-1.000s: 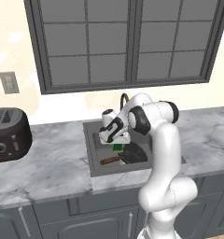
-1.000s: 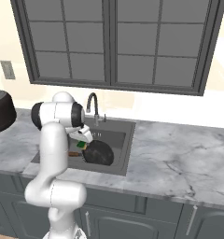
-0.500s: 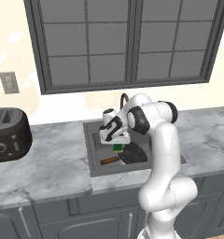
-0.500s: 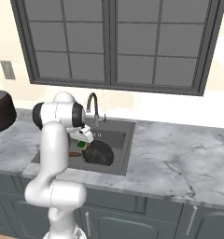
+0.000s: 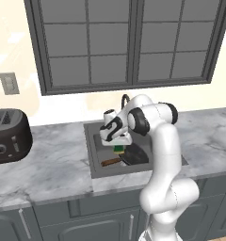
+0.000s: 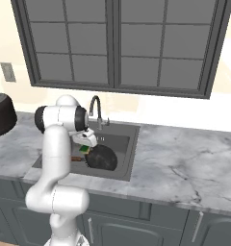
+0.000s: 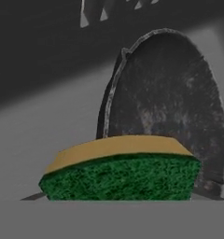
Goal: Pick the pan and sponge and place them into the sink. Then turn on the water.
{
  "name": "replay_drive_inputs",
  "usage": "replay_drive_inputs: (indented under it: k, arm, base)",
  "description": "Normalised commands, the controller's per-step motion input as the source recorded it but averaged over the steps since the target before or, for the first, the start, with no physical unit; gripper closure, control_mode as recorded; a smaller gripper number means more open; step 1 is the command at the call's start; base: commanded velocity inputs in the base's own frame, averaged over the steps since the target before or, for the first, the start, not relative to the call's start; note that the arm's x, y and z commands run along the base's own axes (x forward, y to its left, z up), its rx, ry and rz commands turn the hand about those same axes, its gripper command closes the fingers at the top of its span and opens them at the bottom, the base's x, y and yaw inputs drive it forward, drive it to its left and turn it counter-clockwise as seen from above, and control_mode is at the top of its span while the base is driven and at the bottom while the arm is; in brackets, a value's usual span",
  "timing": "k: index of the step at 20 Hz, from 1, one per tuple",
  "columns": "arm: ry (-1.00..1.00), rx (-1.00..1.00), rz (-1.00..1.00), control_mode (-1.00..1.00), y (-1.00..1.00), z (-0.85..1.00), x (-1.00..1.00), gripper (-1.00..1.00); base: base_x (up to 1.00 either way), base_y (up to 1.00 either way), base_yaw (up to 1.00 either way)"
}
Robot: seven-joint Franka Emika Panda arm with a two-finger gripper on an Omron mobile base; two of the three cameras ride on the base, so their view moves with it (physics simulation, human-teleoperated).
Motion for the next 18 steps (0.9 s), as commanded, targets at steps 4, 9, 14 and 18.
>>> replay_drive_inputs:
  k: [4,9,14,18]
  arm:
    - [-0.03,0.00,0.00,-1.00,-0.09,0.03,-0.06,-1.00]
    - [-0.07,-0.01,0.00,-1.00,0.01,0.26,-0.06,-1.00]
    - [-0.07,-0.01,0.00,-1.00,0.00,0.26,-0.09,-1.00]
    - [-0.08,-0.01,0.00,-1.00,-0.01,0.25,-0.13,-1.00]
  base:
    - [0.00,0.00,0.00]
    - [0.00,0.00,0.00]
    - [0.00,0.00,0.00]
    - [0.00,0.00,0.00]
